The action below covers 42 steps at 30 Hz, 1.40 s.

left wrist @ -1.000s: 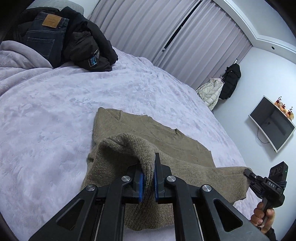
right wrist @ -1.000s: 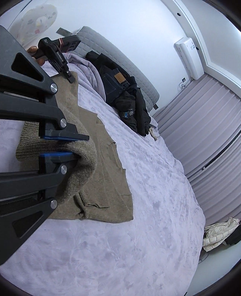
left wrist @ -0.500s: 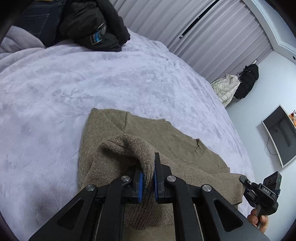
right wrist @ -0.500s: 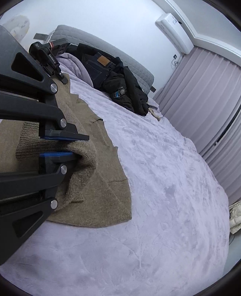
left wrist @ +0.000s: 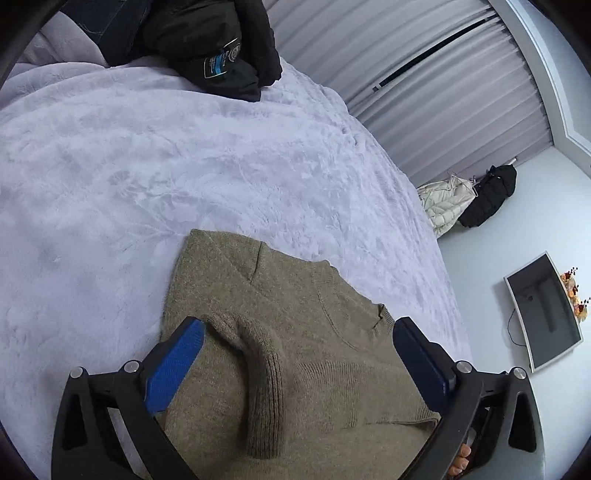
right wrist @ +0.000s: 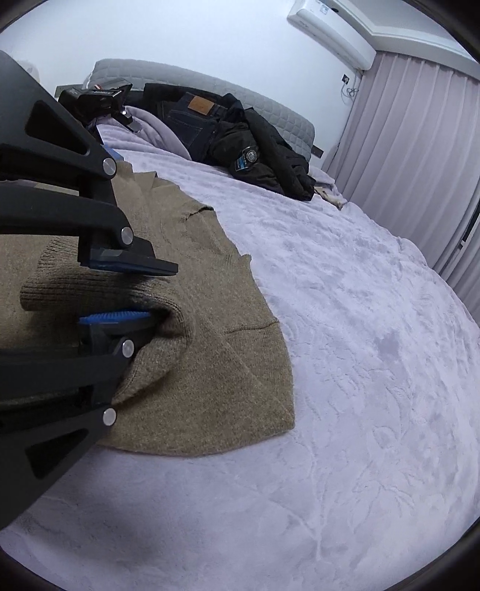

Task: Fold small clothes

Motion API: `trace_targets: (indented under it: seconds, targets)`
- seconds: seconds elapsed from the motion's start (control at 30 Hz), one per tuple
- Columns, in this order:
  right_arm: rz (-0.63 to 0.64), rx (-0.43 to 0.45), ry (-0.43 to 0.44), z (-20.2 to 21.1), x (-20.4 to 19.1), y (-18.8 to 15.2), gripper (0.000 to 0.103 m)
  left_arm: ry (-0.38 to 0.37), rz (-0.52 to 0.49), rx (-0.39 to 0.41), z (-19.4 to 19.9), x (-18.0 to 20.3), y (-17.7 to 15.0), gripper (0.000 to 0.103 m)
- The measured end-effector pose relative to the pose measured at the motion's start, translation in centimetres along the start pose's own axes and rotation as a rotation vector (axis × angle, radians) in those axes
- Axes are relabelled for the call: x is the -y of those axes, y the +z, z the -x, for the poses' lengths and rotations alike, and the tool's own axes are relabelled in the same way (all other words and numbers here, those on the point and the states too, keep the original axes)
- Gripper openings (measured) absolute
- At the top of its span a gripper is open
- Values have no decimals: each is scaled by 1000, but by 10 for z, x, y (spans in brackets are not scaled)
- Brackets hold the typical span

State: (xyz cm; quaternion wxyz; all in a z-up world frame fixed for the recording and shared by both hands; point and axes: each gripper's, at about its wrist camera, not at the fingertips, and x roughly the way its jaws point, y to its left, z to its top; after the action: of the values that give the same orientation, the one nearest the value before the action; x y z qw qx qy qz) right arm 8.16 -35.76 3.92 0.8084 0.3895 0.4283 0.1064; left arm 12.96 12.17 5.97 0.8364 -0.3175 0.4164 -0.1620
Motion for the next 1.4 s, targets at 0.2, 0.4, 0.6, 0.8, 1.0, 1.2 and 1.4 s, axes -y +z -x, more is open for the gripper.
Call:
trace_targets:
  seconds: [0.2, 0.4, 0.6, 0.8, 1.0, 1.2, 1.4]
  targets:
    - [-10, 145, -24, 44, 5, -13, 87, -26, -209, -100, 18, 13, -42, 103]
    - [186, 87, -57, 48, -24, -53, 85, 40, -320, -234, -15, 32, -85, 103]
    - [115, 38, 7, 18, -28, -53, 68, 16, -152, -235, -45, 29, -61, 99]
    - [114, 22, -16, -4, -32, -35, 9, 28, -111, -269, -66, 28, -35, 9]
    - [121, 82, 9, -11, -44, 3, 8, 32, -88, -195, -77, 42, 6, 11]
    - [32, 52, 3, -37, -30, 35, 29, 19, 72, -122, -83, 19, 28, 96]
    - [26, 184, -34, -14, -23, 28, 73, 32, -13, -59, -43, 11, 29, 96]
